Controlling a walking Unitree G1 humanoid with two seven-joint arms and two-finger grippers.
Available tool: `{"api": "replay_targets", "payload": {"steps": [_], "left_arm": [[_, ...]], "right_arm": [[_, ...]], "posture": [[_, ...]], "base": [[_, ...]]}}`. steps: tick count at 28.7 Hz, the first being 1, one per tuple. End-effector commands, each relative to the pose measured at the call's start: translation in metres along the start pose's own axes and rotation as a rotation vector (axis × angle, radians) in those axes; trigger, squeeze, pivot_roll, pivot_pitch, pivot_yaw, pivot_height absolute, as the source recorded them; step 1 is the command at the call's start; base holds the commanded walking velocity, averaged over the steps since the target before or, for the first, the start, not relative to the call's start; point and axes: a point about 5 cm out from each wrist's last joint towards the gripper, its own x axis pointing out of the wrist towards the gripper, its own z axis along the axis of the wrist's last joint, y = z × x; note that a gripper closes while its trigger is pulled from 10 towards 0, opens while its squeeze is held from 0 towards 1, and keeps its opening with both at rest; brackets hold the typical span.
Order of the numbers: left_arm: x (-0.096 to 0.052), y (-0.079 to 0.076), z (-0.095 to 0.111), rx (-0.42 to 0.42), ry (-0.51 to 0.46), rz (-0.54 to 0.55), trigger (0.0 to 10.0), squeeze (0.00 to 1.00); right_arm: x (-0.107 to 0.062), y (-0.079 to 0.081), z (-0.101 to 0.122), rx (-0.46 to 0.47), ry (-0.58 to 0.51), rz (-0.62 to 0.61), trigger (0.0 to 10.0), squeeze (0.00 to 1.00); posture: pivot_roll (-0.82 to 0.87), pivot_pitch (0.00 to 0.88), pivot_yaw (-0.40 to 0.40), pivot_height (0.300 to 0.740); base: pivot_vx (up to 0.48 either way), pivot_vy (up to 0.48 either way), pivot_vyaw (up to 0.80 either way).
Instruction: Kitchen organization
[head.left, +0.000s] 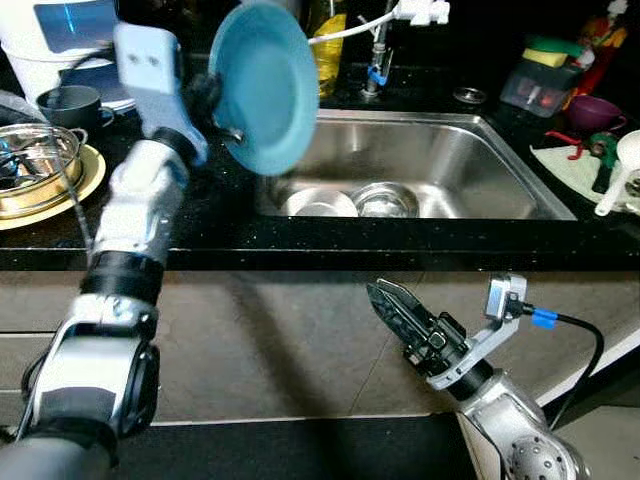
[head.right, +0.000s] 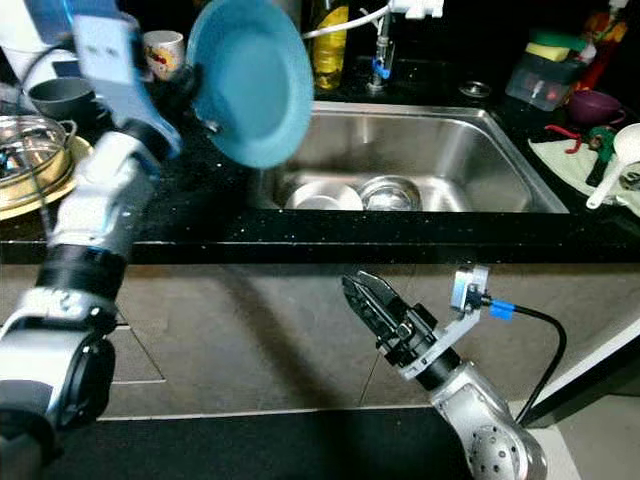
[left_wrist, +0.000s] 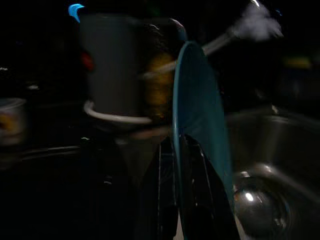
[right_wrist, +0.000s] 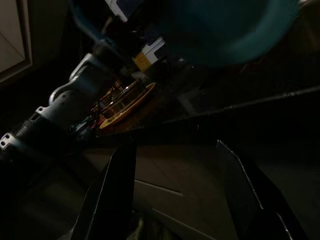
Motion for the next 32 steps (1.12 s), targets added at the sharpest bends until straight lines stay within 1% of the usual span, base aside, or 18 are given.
{"api": "replay_targets", "payload": {"steps": [1,2,4,5,6,8,9,11,13,15,16,19,21,26,27,28,32], "left_arm": [[0.005,-0.011,0.002,0.041,-0.011,-0.057,10.0,0.0],[0.006,-0.015,0.001,0.052,-0.01,-0.08,10.0,0.0],[0.014,-0.033,0.001,0.034,-0.021,-0.171,10.0,0.0],[0.016,-0.038,0.001,0.027,-0.024,-0.199,10.0,0.0],[0.019,-0.045,0.002,0.04,-0.03,-0.231,10.0,0.0],[0.022,-0.052,0.001,0.068,-0.029,-0.26,10.0,0.0],[0.022,-0.052,0.001,0.068,-0.029,-0.26,10.0,0.0],[0.025,-0.056,0.0,0.096,-0.017,-0.27,10.0,0.0],[0.026,-0.058,-0.001,0.12,-0.006,-0.274,10.0,0.0],[0.025,-0.057,-0.007,0.182,0.028,-0.26,10.0,0.0],[0.025,-0.057,-0.007,0.182,0.028,-0.26,10.0,0.0],[0.023,-0.052,-0.016,0.268,0.075,-0.229,10.0,0.0],[0.022,-0.051,-0.017,0.273,0.079,-0.227,10.0,0.0],[0.019,-0.042,-0.021,0.313,0.098,-0.181,10.0,0.0],[0.019,-0.04,-0.021,0.324,0.1,-0.171,10.0,0.25],[0.019,-0.038,-0.021,0.332,0.101,-0.164,10.0,1.0],[0.019,-0.032,-0.019,0.331,0.099,-0.138,10.0,1.0]], "right_arm": [[-0.001,0.002,0.001,-0.009,0.004,-0.01,10.0,0.0],[-0.001,0.003,0.001,-0.01,0.005,-0.011,10.0,0.0],[-0.003,0.008,0.001,-0.013,0.007,-0.013,10.0,0.0],[-0.003,0.009,0.001,-0.013,0.007,-0.014,10.0,0.0],[-0.004,0.011,0.001,-0.011,0.007,-0.016,10.0,0.0],[-0.007,0.013,0.001,-0.007,0.008,-0.018,10.0,0.0],[-0.007,0.013,0.001,-0.007,0.008,-0.018,10.0,0.0],[-0.008,0.015,0.0,-0.003,0.009,-0.021,10.0,0.0],[-0.009,0.016,0.0,0.001,0.006,-0.029,10.0,0.0],[-0.01,0.017,-0.001,-0.001,0.003,-0.036,10.0,0.0],[-0.01,0.017,-0.001,-0.001,0.003,-0.036,10.0,0.0],[-0.01,0.018,-0.002,-0.006,0.003,-0.044,10.0,0.0],[-0.01,0.018,-0.002,-0.006,0.003,-0.045,10.0,0.0],[-0.008,0.018,-0.002,-0.01,0.004,-0.045,10.0,0.0],[-0.006,0.017,-0.002,-0.01,0.004,-0.045,10.0,0.0],[-0.006,0.017,-0.002,-0.01,0.003,-0.044,10.0,0.0],[-0.002,0.017,-0.002,-0.011,0.004,-0.039,10.0,0.0]], "posture": [[-0.03,0.061,-0.053,0.74],[-0.03,0.061,-0.053,0.74],[-0.05,0.084,-0.052,0.74],[-0.06,0.088,-0.051,0.74],[-0.06,0.1,-0.049,0.74],[-0.07,0.103,-0.042,0.74],[-0.07,0.103,-0.042,0.74],[-0.07,0.106,-0.036,0.74],[-0.08,0.109,-0.03,0.74],[-0.08,0.107,-0.025,0.74],[-0.08,0.107,-0.025,0.74],[-0.08,0.102,-0.021,0.74],[-0.08,0.102,-0.021,0.74],[-0.07,0.094,-0.017,0.74],[-0.07,0.091,-0.016,0.74],[-0.07,0.091,-0.016,0.74],[-0.06,0.088,-0.015,0.74]], "base": [[0.0,0.0,0.0],[0.0,0.0,0.0],[0.0,0.0,0.0],[0.0,0.0,0.0],[0.0,0.0,0.0],[0.0,0.0,0.0],[0.0,0.0,0.0],[0.0,0.0,0.0],[0.0,0.0,0.0],[0.0,0.0,0.0],[0.0,0.0,0.0],[0.0,0.0,0.0],[0.0,0.0,0.0],[0.0,0.0,0.0],[0.0,0.0,0.0],[0.0,0.0,0.0],[0.0,0.0,0.0]]}}
